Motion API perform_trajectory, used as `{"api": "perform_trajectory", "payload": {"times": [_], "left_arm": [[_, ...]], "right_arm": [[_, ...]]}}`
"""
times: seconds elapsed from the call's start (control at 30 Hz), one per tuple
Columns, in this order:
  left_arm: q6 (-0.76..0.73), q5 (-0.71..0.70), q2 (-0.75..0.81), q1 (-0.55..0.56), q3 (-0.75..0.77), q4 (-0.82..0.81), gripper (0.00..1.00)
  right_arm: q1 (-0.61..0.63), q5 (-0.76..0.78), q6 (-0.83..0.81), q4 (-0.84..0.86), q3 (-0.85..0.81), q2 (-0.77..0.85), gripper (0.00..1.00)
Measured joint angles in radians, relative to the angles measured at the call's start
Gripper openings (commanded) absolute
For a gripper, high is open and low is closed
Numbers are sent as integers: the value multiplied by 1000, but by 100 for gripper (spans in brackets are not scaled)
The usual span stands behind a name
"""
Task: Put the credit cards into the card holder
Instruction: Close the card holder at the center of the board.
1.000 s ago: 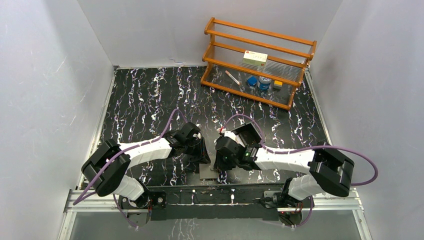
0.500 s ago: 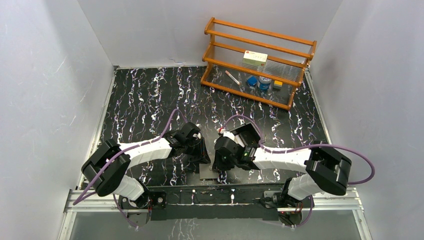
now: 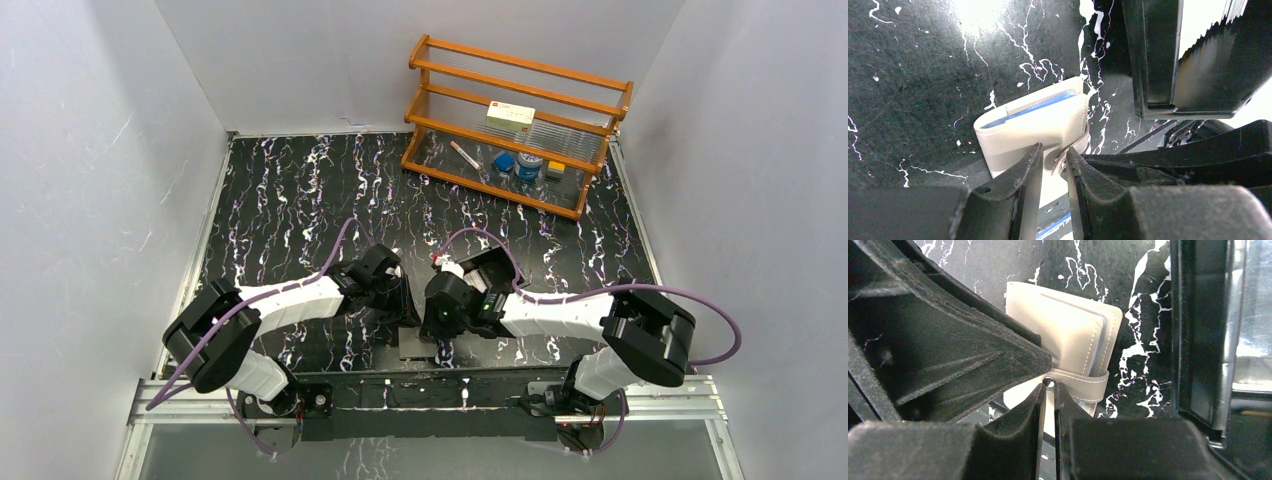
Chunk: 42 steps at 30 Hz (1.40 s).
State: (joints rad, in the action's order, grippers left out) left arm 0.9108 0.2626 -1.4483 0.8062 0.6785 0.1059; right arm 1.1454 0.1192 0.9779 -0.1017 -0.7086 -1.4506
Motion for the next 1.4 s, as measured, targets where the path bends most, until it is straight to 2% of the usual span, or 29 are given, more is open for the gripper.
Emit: {"api": "perform_trajectory", "payload": {"times": [1.4], "left_arm": [[68,-11,55,-5,-79,-69,22]], "right_arm": [[0,-3,19,-394,-331,-243,12]]}}
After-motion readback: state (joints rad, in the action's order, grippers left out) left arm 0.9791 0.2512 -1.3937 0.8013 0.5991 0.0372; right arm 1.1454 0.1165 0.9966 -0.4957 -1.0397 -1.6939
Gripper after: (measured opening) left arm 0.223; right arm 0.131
